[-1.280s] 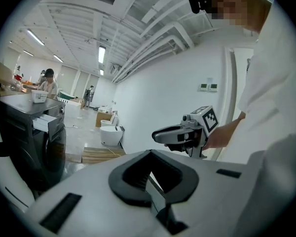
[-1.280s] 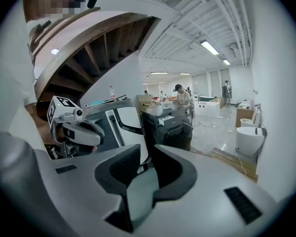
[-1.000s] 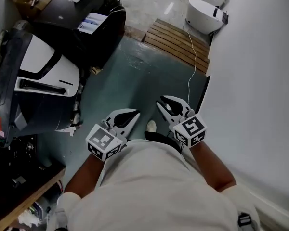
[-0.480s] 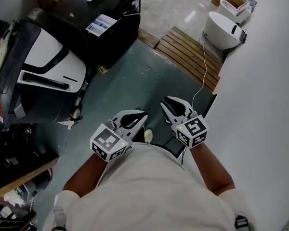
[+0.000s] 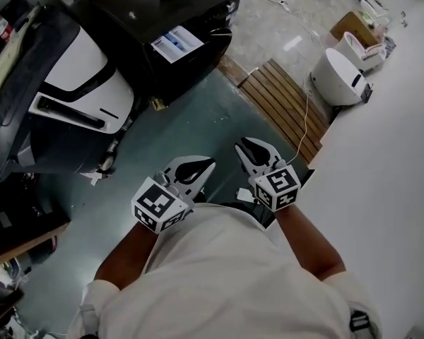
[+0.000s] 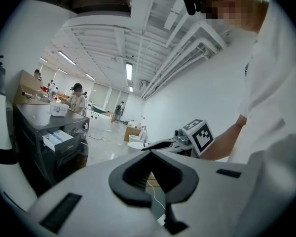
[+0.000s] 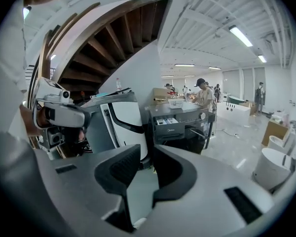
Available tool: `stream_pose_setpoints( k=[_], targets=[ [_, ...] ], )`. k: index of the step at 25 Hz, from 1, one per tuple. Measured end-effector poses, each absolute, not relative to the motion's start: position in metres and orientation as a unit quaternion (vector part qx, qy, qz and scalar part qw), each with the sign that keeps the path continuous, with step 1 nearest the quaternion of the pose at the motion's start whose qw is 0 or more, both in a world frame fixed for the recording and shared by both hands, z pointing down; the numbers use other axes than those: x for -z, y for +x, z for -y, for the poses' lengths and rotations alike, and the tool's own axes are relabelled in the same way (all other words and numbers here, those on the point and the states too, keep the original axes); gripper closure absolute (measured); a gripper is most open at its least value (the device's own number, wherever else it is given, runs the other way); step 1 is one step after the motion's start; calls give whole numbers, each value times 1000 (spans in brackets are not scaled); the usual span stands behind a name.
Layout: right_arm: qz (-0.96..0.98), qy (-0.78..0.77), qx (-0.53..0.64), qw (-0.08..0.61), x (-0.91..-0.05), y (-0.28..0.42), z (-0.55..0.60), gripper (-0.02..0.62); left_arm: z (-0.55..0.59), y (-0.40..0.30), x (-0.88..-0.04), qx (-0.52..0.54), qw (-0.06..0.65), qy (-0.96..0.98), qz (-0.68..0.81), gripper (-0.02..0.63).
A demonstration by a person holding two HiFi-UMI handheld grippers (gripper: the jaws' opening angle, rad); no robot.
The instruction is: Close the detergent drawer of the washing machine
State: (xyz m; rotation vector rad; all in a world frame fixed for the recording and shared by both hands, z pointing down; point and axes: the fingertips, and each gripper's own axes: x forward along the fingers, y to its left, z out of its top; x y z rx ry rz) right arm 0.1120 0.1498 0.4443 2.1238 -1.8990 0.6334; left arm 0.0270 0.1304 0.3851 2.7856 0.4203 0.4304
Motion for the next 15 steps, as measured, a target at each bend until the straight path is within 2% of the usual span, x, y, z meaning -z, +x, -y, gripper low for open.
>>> stream_pose_setpoints(
  k=[15],
  targets=[
    [715,649,-192,176,-455,117,-24,509,-46,13,-391,-119,166,977,-56,611]
  ],
)
